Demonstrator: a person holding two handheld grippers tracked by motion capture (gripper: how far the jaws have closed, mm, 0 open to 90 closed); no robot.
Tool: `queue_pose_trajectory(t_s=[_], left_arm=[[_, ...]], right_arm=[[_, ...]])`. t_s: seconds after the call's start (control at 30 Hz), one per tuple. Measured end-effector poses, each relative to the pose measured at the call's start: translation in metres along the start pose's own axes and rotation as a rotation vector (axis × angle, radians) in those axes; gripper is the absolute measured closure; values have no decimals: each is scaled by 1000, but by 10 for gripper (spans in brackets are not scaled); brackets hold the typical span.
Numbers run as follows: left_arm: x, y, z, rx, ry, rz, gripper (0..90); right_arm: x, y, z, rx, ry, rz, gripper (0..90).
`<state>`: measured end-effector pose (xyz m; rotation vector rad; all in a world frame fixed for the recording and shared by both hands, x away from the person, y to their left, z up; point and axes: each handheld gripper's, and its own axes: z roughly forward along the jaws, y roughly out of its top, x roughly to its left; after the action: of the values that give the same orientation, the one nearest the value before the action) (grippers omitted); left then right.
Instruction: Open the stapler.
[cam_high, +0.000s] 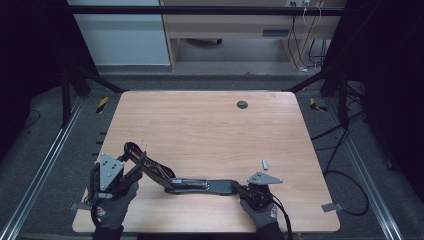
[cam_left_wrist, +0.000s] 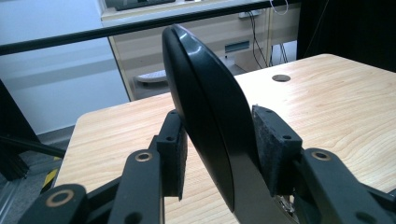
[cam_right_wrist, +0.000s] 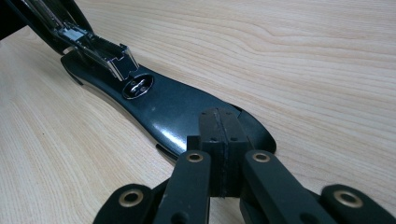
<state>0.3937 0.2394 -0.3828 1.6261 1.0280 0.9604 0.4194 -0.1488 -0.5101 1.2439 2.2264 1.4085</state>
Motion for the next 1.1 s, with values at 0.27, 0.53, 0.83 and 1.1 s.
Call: queue_pose_trajectory(t_s=[0.27, 0.53, 0.83, 1.1], left_arm=[[9, -6, -2, 8, 17, -25, 557], [14, -10, -2, 18, 22, -38, 548], [19, -14, -3, 26, 29, -51, 535], [23, -19, -5, 23, 28, -62, 525]], right_arm=[[0, 0, 0, 0, -1, -1, 900], [0, 0, 0, -1, -1, 1, 900], [0, 0, 0, 0, -1, -1, 900], [0, 0, 0, 0, -1, -1, 900]])
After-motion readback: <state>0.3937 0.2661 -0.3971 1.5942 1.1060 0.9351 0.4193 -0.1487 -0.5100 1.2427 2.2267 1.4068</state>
